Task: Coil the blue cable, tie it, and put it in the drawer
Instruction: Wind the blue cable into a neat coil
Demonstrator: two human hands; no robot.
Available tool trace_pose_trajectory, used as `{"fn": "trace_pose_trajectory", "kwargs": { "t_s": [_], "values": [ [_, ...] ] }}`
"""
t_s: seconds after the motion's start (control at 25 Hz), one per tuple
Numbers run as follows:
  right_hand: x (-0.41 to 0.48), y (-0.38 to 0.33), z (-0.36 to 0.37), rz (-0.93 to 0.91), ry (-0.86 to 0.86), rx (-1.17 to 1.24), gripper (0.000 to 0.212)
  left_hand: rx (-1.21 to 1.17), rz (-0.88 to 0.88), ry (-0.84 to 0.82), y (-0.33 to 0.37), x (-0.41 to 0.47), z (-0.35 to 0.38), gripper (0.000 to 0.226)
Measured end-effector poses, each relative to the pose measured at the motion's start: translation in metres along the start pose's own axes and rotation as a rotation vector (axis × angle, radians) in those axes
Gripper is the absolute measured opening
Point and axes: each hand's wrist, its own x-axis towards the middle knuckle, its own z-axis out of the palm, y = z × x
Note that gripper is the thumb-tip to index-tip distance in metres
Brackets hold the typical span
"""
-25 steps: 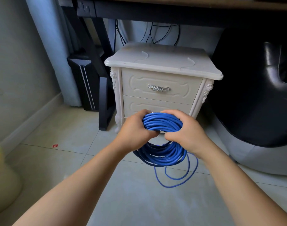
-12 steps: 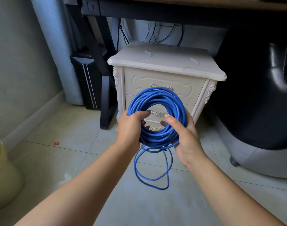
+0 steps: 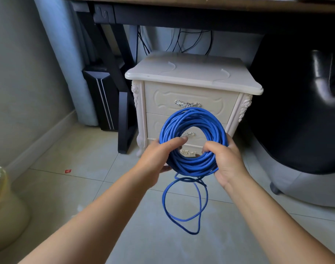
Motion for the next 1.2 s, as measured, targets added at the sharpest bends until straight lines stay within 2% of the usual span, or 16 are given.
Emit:
{"fn": "trace_pose_trajectory", "kwargs": {
  "t_s": [0.12, 0.2, 0.28, 0.36, 0.44, 0.52, 0.72, 0.92, 1.0, 1.12, 1.2],
  "values": [
    [0.001, -0.007, -0.005, -0.104, -0.076, -0.124, 0.041, 0.247, 0.223, -0.011, 0.013, 0.002, -0.007, 0.057],
    [-0.004, -0.009, -0.004, -0.212, -0.168, -0.353, 0.048, 0.4, 0.372, -0.053, 0.019, 0.001, -0.01, 0.074],
    [-0.007, -0.009, -0.004, -0.301, -0.248, -0.59, 0.053, 0.628, 0.471, -0.099, 0.018, 0.001, -0.011, 0.077],
    [-0.01, -0.011, -0.005, -0.34, -0.286, -0.725, 0.056, 0.793, 0.501, -0.095, 0.014, 0.0, -0.011, 0.068],
    [-0.012, -0.013, -0.006, -0.373, -0.331, -0.784, 0.058, 0.813, 0.49, -0.056, 0.011, 0.001, -0.01, 0.043],
    [-0.013, -0.016, -0.005, -0.38, -0.354, -0.757, 0.057, 0.726, 0.452, -0.011, 0.01, 0.002, -0.009, 0.026],
    [-0.007, -0.025, -0.011, -0.224, -0.404, -0.501, 0.069, 0.376, 0.352, 0.042, 0.012, 0.007, -0.006, 0.023],
    [-0.006, -0.005, -0.008, -0.012, -0.351, -0.045, 0.049, -0.051, 0.211, 0.172, 0.012, 0.015, -0.01, 0.017],
    [-0.008, 0.004, -0.001, 0.033, -0.347, 0.055, 0.051, -0.183, 0.151, 0.228, 0.013, 0.017, -0.01, 0.017],
    [-0.01, 0.013, 0.007, 0.044, -0.305, 0.132, 0.052, -0.267, 0.126, 0.251, 0.012, 0.013, -0.002, 0.017],
    [-0.006, 0.013, 0.009, 0.066, -0.216, 0.128, 0.038, -0.218, 0.118, 0.229, 0.008, 0.006, 0.005, 0.014]
  ]
}}
